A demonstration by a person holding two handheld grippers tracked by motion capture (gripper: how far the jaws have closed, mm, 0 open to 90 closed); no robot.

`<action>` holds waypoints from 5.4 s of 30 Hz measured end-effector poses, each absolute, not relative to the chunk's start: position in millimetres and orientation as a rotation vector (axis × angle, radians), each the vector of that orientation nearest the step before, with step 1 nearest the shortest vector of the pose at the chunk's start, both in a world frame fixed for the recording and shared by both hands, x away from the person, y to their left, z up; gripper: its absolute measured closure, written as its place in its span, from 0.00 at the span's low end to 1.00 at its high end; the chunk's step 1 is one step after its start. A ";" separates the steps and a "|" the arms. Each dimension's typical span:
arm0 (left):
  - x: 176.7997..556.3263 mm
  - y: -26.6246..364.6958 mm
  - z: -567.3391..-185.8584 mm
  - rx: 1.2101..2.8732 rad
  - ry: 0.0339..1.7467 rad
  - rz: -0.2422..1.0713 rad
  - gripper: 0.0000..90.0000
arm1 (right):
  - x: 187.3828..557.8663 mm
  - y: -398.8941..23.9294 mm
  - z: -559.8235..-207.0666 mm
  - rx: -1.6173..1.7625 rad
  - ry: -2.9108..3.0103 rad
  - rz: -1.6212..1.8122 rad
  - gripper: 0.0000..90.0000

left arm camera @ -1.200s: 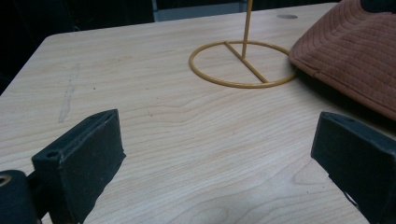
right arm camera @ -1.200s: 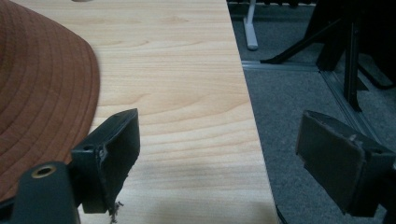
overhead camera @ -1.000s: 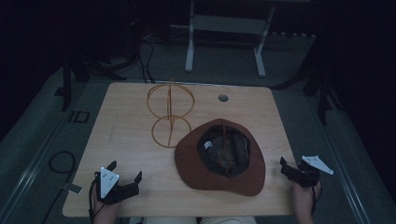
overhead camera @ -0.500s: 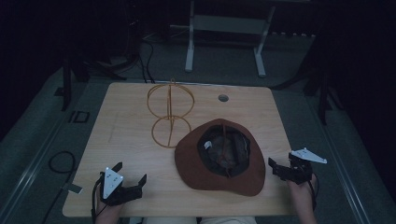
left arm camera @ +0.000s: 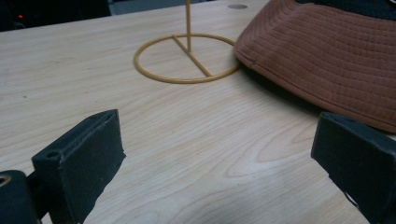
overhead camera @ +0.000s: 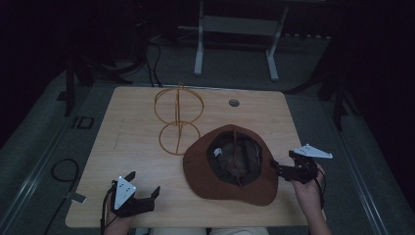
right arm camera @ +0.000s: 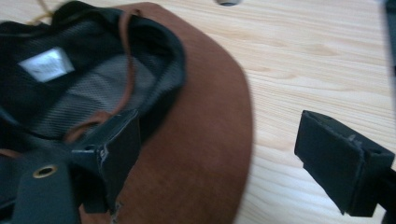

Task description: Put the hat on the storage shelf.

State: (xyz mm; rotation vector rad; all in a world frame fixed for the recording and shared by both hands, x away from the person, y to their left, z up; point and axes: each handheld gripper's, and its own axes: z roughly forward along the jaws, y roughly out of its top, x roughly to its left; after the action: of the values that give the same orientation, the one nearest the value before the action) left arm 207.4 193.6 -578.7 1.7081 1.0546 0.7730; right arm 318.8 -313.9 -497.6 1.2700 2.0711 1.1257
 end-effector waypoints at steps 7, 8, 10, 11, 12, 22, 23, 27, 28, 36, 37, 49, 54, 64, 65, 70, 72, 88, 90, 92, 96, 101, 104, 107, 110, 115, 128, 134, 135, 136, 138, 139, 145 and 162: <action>207.9 191.7 -579.6 1.730 1.041 0.768 0.03 | 336.3 -298.3 -492.9 1.263 2.122 1.158 0.18; 208.1 191.6 -579.9 1.730 1.044 0.771 0.03 | 339.4 -295.9 -492.1 1.261 2.125 1.148 0.18; 208.2 191.7 -580.2 1.733 1.045 0.766 0.03 | 346.2 -291.3 -490.6 1.262 2.138 1.139 0.15; 208.3 191.8 -580.3 1.735 1.047 0.764 0.03 | 350.1 -289.2 -490.3 1.266 2.145 1.140 0.15; 208.3 192.0 -580.3 1.737 1.047 0.764 0.03 | 353.9 -287.3 -490.1 1.276 2.154 1.141 0.14; 209.0 192.6 -581.1 1.739 1.057 0.761 0.03 | 383.5 -261.2 -500.0 1.253 2.180 0.999 0.15; 209.0 192.6 -581.1 1.739 1.057 0.761 0.03 | 386.4 -259.1 -502.0 1.254 2.181 0.985 0.15; 209.2 192.1 -581.3 1.748 1.052 0.759 0.03 | 400.2 -247.9 -514.0 1.247 2.220 0.925 0.19; 209.2 192.1 -581.3 1.748 1.052 0.759 0.03 | 400.2 -247.9 -514.0 1.247 2.220 0.925 0.19; 208.3 192.2 -580.6 1.755 1.051 0.757 0.03 | 414.8 -231.2 -537.4 1.270 2.269 0.791 0.26; 208.3 192.0 -580.8 1.755 1.050 0.758 0.03 | 414.9 -229.6 -540.0 1.273 2.278 0.783 0.29; 208.4 192.6 -580.0 1.751 1.070 0.756 0.03 | 407.9 -221.9 -551.1 1.130 2.206 0.585 0.91; 210.0 194.5 -578.2 1.706 1.093 0.691 0.03 | 406.6 -228.2 -537.9 1.155 2.190 0.669 0.94; 213.5 181.9 -573.2 1.805 1.084 0.618 0.05 | 392.4 -234.7 -494.7 1.155 2.114 0.898 0.94; 213.5 181.9 -573.2 1.805 1.084 0.618 0.05 | 390.1 -235.0 -489.4 1.150 2.104 0.916 0.94; 219.1 165.6 -560.0 1.852 1.040 0.514 0.05 | 379.6 -238.1 -463.1 1.127 2.053 1.015 0.94; 220.5 159.4 -553.7 1.867 1.018 0.520 0.05 | 376.9 -239.0 -456.9 1.122 2.037 1.036 0.94; 253.4 113.0 -506.9 1.933 0.968 0.532 0.05 | 362.0 -243.1 -432.9 1.094 1.979 1.111 0.94; 257.1 107.9 -502.7 1.933 0.973 0.531 0.05 | 360.3 -242.9 -432.4 1.088 1.977 1.118 0.94; 261.1 101.1 -497.8 1.933 0.970 0.530 0.05 | 358.3 -242.7 -431.1 1.083 1.974 1.127 0.94; 267.2 84.4 -487.2 1.942 0.936 0.545 0.05 | 352.3 -241.4 -427.5 1.067 1.966 1.141 0.94; 276.3 60.8 -477.8 1.937 0.921 0.590 0.05 | 346.6 -240.2 -424.0 1.059 1.957 1.168 0.94; 284.7 47.0 -473.3 1.934 0.920 0.609 0.05 | 343.3 -237.6 -422.2 1.046 1.960 1.171 0.94; 292.9 37.4 -470.4 1.941 0.935 0.626 0.05 | 342.1 -236.7 -421.6 1.043 1.963 1.173 0.94; 299.8 29.4 -468.2 1.936 0.951 0.633 0.07 | 340.0 -235.7 -421.9 1.039 1.971 1.187 0.94; 309.0 14.6 -469.5 1.954 0.975 0.680 0.14 | 335.8 -230.6 -424.1 1.018 1.993 1.207 0.94; 321.1 4.3 -466.8 1.901 1.024 0.789 0.95 | 321.1 -227.3 -428.4 1.006 2.013 1.217 0.94; 319.0 0.0 -462.0 1.897 0.986 0.790 0.96 | 315.3 -236.6 -430.2 1.032 1.994 1.229 0.92; 318.7 -0.3 -460.4 1.898 0.975 0.789 0.96 | 313.9 -238.3 -430.0 1.035 1.994 1.233 0.92; 318.3 -0.1 -459.4 1.891 0.975 0.784 0.96 | 312.0 -240.2 -429.7 1.033 1.990 1.235 0.89; 317.3 0.2 -457.1 1.887 0.960 0.789 0.96 | 308.9 -242.7 -428.7 1.033 1.997 1.249 0.85; 316.3 0.7 -455.8 1.881 0.956 0.791 0.96 | 306.5 -243.9 -428.1 1.027 1.997 1.247 0.81; 312.7 7.9 -449.3 1.836 0.927 0.790 0.96 | 290.7 -256.4 -423.0 0.961 2.067 1.335 0.55; 286.1 48.0 -437.5 1.777 0.728 0.771 0.96 | 278.5 -325.6 -407.4 0.988 1.983 1.365 0.46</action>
State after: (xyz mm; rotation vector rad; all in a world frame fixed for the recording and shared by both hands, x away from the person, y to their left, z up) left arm 286.1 48.0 -437.5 1.7766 0.7279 0.7709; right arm 278.5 -325.6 -407.4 0.9884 1.9835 1.3645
